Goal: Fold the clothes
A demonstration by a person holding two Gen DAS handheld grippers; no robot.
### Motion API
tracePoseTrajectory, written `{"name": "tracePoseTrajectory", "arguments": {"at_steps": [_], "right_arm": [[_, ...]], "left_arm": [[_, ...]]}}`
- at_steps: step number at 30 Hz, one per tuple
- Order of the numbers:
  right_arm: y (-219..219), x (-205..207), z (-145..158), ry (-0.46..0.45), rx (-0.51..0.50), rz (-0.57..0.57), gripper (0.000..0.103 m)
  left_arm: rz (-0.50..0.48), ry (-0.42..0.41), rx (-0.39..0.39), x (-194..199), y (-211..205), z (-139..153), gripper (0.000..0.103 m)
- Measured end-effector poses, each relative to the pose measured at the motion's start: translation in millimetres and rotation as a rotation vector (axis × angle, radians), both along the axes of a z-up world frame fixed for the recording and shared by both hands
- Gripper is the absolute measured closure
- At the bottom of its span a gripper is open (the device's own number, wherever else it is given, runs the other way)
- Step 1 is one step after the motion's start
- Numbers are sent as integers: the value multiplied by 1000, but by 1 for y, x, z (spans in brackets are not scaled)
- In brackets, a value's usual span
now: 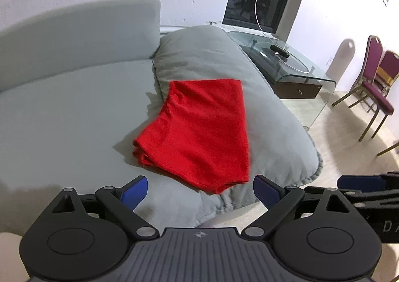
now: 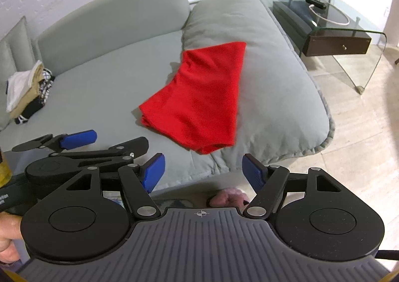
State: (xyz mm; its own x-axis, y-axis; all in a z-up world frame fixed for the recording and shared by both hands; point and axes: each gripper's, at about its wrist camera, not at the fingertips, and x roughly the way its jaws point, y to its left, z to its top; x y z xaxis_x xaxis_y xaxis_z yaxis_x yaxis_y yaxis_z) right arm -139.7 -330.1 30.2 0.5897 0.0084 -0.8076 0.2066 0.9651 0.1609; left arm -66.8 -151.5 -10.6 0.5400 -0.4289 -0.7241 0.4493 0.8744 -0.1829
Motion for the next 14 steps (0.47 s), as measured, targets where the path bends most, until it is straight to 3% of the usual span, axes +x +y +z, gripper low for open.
{"name": "tracePoseTrajectory", "arguments": {"at_steps": [14], "right_arm": [[-1, -1, -5, 7, -7, -1, 29]], "left_arm": [[-7, -60, 16, -2, -5, 3, 9]]}}
